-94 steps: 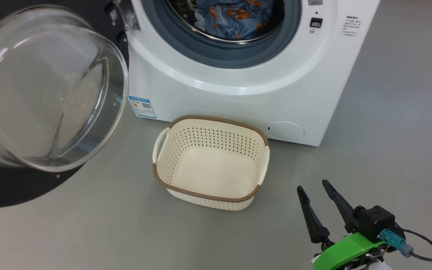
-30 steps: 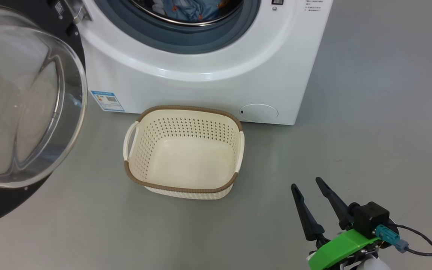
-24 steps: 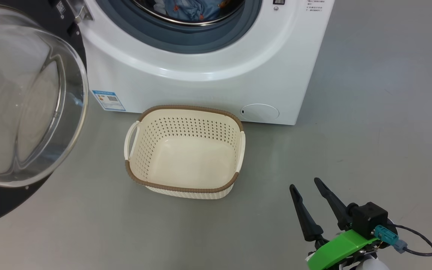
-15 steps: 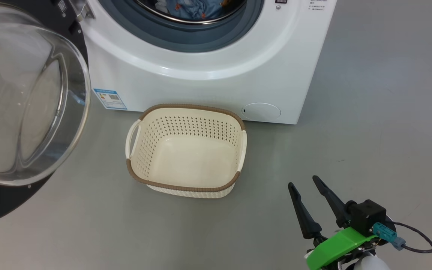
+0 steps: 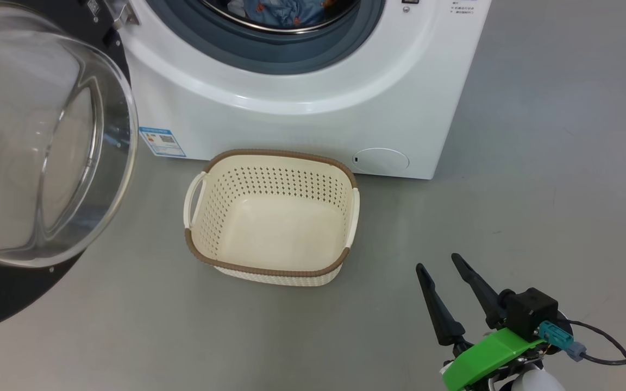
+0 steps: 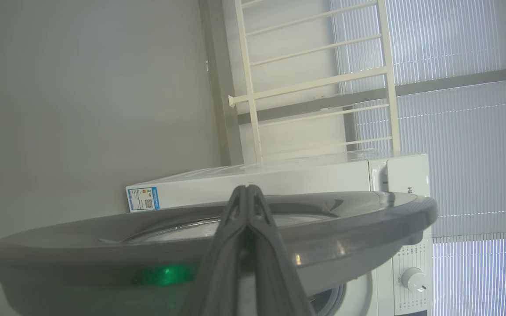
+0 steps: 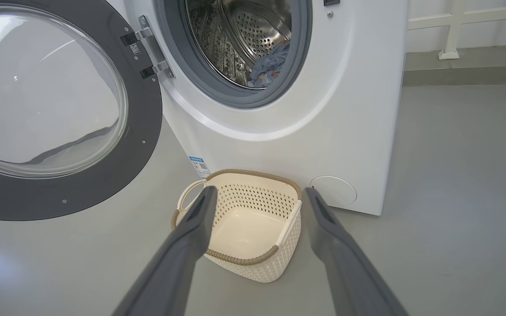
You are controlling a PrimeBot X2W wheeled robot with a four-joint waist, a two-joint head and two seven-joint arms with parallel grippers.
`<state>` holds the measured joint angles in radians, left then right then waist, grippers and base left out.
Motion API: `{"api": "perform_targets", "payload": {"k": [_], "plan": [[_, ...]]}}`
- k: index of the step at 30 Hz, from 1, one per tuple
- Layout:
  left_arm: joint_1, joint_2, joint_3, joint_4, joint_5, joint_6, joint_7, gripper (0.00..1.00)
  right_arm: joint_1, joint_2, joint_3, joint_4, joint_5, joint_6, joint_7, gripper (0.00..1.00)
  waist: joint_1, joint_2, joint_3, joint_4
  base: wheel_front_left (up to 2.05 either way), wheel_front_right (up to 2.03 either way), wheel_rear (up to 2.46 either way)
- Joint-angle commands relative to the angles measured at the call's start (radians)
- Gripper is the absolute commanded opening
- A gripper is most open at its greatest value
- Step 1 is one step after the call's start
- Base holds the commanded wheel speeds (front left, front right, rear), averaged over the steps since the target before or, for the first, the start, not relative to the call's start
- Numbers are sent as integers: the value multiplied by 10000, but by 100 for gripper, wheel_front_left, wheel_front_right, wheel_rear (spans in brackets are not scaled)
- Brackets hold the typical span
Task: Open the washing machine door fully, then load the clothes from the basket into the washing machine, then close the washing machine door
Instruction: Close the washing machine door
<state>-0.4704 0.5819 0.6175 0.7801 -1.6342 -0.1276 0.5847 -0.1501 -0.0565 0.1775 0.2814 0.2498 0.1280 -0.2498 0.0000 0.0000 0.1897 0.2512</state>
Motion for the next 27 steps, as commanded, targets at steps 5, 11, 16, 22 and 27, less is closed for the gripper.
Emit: {"api": "perform_targets", "payload": {"k": [5,11,16,22,27], "plan": [[167,419,140,-421,-118,-31,637,0,-192,63,252,-167,138,27,-120,100,0,0,-34,53,0,0,0],[307,371,177,-544,-234,-31,1253,0,-143,63,254,-104,197,27,-120,100,0,0,-90,158,0,0,0],[427,287,205,-670,-389,-31,1871,0,-161,63,318,-34,260,27,-120,100,0,0,-113,220,0,0,0],[530,197,273,-803,-593,-31,2640,0,-191,63,406,108,326,27,-120,100,0,0,-142,203,0,0,0],[610,107,395,-976,-871,-31,3299,0,-211,63,376,170,361,27,-120,100,0,0,-100,117,0,0,0]]}}
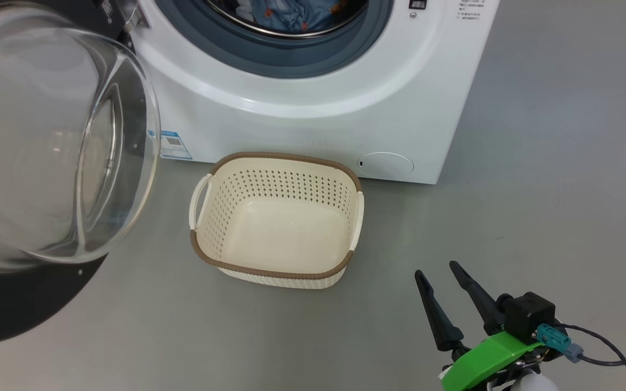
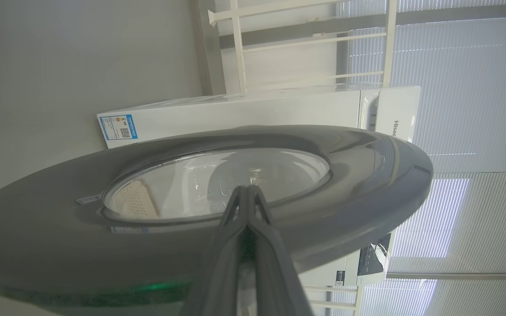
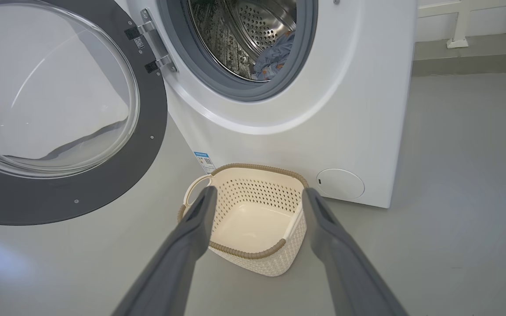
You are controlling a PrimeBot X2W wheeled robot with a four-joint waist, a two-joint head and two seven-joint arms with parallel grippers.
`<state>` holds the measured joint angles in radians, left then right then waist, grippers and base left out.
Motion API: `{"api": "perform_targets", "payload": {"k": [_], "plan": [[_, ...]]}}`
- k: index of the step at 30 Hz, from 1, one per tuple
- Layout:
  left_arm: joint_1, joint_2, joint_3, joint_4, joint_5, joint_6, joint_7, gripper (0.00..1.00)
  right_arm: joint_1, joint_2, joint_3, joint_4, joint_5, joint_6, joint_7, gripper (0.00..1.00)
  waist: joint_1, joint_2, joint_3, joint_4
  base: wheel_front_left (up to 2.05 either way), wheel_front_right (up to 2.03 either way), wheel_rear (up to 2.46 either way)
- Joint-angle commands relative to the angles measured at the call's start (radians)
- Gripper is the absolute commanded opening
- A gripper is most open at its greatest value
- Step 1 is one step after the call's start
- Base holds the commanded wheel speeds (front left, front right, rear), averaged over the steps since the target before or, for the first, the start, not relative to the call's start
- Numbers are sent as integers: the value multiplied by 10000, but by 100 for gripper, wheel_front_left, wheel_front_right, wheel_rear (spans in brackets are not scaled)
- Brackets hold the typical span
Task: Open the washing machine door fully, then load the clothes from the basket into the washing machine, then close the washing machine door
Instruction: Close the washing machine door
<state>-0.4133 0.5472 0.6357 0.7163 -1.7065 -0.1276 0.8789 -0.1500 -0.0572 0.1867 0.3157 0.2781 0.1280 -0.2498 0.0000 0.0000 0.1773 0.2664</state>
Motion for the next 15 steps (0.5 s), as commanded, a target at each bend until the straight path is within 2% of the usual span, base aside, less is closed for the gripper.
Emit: {"api": "perform_targets", "payload": {"k": [1,15], "plan": [[84,439,239,-410,-223,-31,552,0,-216,70,256,-160,133,27,-120,100,0,0,41,-55,0,0,0],[405,140,339,-1032,-1052,34,2553,0,-215,70,247,-152,282,27,-120,100,0,0,79,-371,0,0,0]]}}
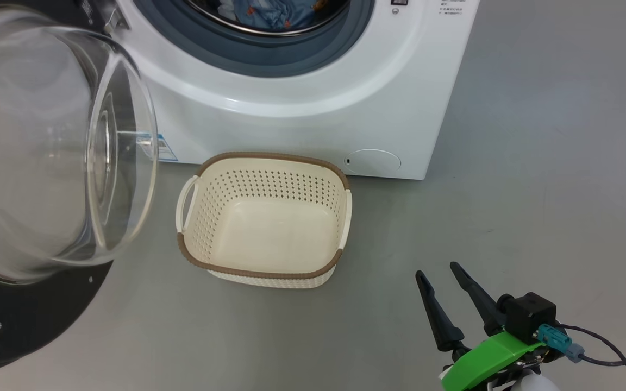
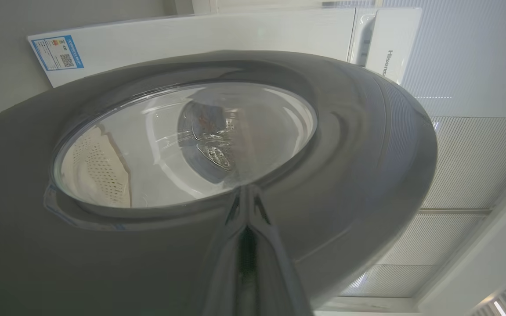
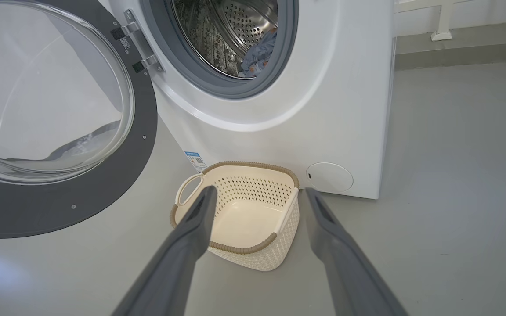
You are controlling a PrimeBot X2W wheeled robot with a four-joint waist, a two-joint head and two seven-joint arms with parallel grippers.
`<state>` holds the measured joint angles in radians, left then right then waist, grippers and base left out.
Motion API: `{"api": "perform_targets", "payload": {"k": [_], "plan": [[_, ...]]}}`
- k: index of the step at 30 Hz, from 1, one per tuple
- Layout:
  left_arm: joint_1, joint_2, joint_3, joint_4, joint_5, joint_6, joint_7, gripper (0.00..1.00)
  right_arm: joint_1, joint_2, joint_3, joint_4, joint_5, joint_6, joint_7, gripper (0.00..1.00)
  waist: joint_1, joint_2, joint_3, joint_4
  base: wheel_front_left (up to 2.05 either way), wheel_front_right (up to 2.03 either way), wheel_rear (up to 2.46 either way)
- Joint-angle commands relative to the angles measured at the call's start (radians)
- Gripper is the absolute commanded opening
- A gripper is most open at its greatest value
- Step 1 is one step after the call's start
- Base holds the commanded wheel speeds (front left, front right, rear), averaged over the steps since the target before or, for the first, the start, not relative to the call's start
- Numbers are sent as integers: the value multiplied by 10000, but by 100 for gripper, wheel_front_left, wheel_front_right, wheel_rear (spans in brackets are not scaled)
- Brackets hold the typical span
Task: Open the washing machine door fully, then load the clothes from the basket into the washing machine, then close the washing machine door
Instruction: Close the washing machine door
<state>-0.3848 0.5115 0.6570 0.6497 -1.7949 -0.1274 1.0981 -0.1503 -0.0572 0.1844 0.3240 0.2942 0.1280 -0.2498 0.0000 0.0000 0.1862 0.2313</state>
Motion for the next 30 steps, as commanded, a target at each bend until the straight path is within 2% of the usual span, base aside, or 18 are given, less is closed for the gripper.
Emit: {"api": "perform_targets", "payload": {"k": [1,13,30], "plan": [[128,476,98,-448,-249,79,545,0,-202,70,270,-233,141,27,-120,100,0,0,-17,-32,0,0,0],[694,94,-77,-1926,-834,757,1902,0,-144,70,294,-265,342,27,-120,100,0,0,-31,-328,0,0,0],[1366,-792,-76,-4350,-1317,1605,2319,0,189,70,98,-689,662,27,-120,100,0,0,-152,-1409,0,0,0]]}}
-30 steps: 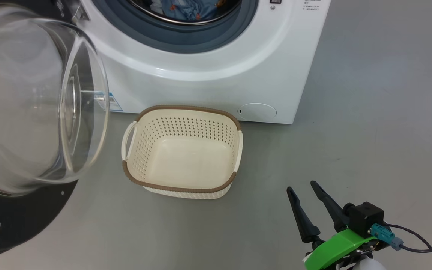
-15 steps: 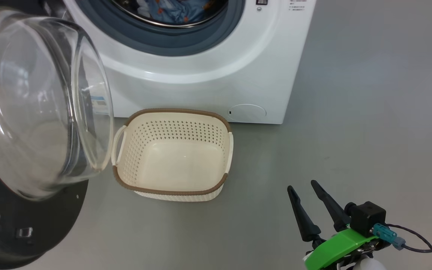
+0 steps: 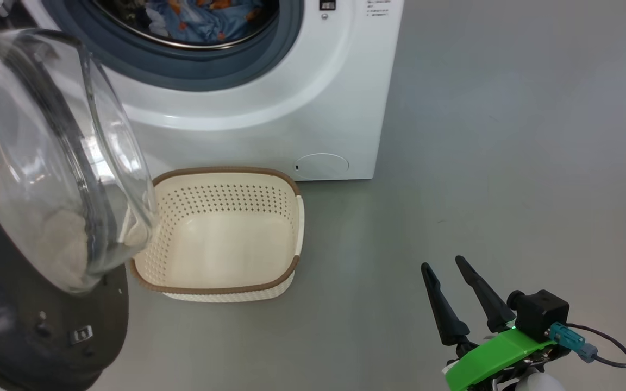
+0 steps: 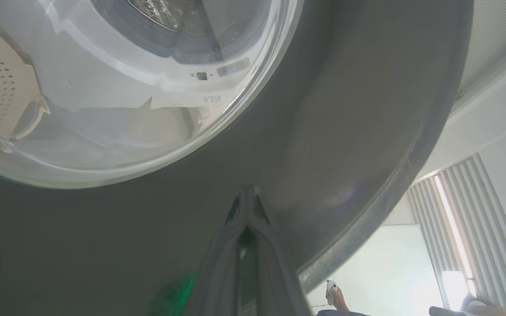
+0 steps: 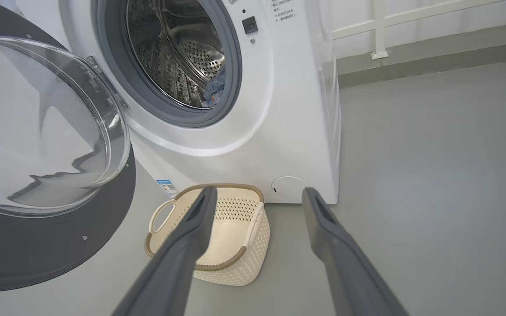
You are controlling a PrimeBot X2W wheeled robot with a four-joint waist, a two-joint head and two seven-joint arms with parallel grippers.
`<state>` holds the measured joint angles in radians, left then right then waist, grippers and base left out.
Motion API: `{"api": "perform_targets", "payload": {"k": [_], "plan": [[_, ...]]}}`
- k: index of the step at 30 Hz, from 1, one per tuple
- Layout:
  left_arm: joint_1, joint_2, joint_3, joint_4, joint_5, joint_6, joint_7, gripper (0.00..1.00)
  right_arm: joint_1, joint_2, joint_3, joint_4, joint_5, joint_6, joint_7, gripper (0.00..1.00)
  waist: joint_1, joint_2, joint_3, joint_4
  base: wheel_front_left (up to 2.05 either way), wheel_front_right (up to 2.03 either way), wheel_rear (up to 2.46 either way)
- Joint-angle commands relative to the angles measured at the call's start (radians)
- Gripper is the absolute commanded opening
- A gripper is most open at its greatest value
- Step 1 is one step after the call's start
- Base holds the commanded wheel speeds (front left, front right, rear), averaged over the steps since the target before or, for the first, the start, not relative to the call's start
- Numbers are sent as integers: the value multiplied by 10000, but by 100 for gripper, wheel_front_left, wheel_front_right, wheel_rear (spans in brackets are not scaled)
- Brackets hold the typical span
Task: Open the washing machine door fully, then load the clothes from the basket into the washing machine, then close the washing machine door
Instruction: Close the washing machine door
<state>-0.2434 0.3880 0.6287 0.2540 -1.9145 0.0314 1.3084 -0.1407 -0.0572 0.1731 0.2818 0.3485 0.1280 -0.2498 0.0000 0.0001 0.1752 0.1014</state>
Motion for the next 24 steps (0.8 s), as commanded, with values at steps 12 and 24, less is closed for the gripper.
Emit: {"api": "perform_targets", "payload": {"k": [12,24], "plan": [[-413,-182,-72,-1207,-214,394,-50,0,170,70,224,-410,207,27,-120,100,0,-1,-44,-655,0,0,0],[-982,-449,-436,-1355,88,522,-470,0,134,70,358,-429,351,27,-120,100,0,-1,2,-1230,0,0,0]]}}
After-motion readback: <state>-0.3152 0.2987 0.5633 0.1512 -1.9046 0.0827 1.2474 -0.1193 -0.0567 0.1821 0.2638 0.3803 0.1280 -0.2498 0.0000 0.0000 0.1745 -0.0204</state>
